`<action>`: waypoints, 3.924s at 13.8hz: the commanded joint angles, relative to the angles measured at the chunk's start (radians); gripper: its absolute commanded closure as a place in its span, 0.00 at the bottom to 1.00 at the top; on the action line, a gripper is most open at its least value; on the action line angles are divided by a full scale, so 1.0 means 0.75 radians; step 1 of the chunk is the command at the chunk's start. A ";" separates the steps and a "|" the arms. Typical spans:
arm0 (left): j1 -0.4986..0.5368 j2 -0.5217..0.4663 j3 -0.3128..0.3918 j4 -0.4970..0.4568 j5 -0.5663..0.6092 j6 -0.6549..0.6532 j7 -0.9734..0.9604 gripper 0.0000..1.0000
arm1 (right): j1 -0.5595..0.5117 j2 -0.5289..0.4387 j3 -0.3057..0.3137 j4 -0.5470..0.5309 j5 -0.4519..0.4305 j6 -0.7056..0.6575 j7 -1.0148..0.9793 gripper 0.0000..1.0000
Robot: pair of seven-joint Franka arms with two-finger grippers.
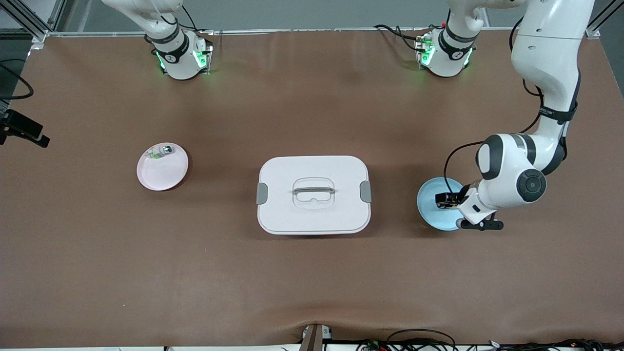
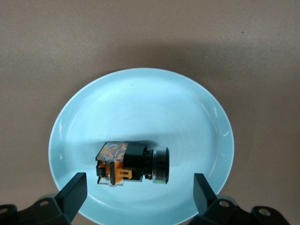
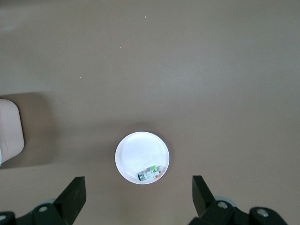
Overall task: Transfer orange switch to right arm and place
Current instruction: 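Lower the left gripper over the orange switch on the blue plate, then close the left gripper on the orange switch, then lift the switch with the left gripper and carry it over the box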
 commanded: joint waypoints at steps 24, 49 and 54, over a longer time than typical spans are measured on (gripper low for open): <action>0.019 0.097 -0.008 -0.013 -0.032 0.118 0.014 0.47 | -0.009 -0.046 0.007 -0.058 0.029 0.041 -0.002 0.00; -0.010 -0.194 -0.310 0.636 -0.455 -0.623 -1.541 0.83 | -0.019 -0.085 0.007 -0.216 0.456 0.143 0.136 0.00; -0.100 -0.175 -0.437 0.634 -0.461 -0.286 -1.989 0.83 | 0.070 -0.224 0.017 -0.540 0.812 0.465 0.188 0.00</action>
